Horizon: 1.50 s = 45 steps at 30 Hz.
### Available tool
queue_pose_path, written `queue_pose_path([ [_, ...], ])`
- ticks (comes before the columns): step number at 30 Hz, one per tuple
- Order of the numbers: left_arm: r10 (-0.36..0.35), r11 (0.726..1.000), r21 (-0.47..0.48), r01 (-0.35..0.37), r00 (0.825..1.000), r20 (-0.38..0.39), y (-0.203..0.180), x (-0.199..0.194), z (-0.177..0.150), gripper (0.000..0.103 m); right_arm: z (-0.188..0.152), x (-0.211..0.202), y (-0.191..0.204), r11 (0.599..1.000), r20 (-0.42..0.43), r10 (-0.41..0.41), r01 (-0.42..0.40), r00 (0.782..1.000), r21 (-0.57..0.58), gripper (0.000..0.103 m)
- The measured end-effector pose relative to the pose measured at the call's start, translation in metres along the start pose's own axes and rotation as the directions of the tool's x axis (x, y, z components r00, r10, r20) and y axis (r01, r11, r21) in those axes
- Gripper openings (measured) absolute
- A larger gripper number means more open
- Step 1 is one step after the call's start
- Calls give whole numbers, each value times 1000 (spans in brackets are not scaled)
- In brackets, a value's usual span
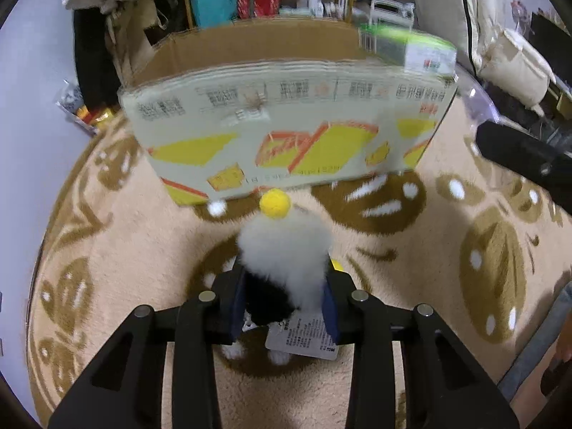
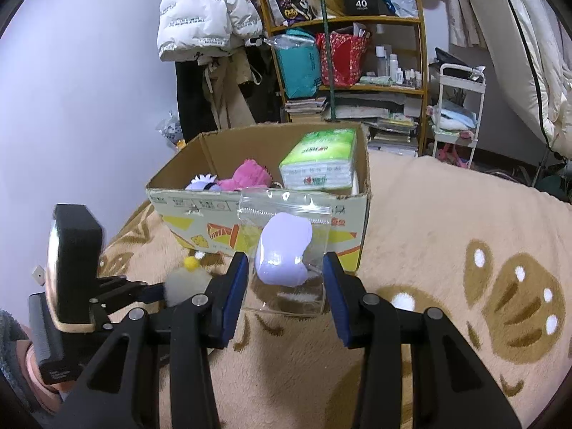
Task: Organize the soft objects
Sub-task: 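Carry both items over the box and open both tools to release them inside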
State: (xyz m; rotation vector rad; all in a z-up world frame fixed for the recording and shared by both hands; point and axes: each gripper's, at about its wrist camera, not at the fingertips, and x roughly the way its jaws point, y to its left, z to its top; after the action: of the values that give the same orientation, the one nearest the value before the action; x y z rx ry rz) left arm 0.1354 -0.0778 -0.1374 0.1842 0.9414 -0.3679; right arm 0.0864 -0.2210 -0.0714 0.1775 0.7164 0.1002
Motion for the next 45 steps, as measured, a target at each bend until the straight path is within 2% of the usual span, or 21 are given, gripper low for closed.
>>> queue_pose_path([
  [4,4,1000,-29,0,992,122,5,-35,5,34,6,-9,-1,1000,41,4,-4,999,2,45],
  [6,11,999,-47,-1,981,195,8,-53,10,34,11,-14,-1,1000,64,4,-4,998,1,45],
  [9,26,999,-43,-15,965,261,8,-71,17,34,17,-18,-4,999,87,25,-27,996,25,45],
  [14,11,998,-69,12,946,324,16,-90,36,34,31,-21,-4,1000,123,26,-27,992,5,45],
  [26,56,998,-46,-40,905,422,27,-97,107,34,83,6,2,997,172,39,-26,984,-77,46],
  [32,54,998,-57,-32,888,457,32,-97,139,35,101,22,-4,995,182,41,-24,982,-93,46],
  [36,58,997,-70,-30,892,447,35,-86,149,35,108,32,-11,996,179,44,-29,983,-86,46],
  [45,71,997,-53,-55,929,364,32,-46,133,36,104,50,-13,994,143,54,-40,988,-98,48],
])
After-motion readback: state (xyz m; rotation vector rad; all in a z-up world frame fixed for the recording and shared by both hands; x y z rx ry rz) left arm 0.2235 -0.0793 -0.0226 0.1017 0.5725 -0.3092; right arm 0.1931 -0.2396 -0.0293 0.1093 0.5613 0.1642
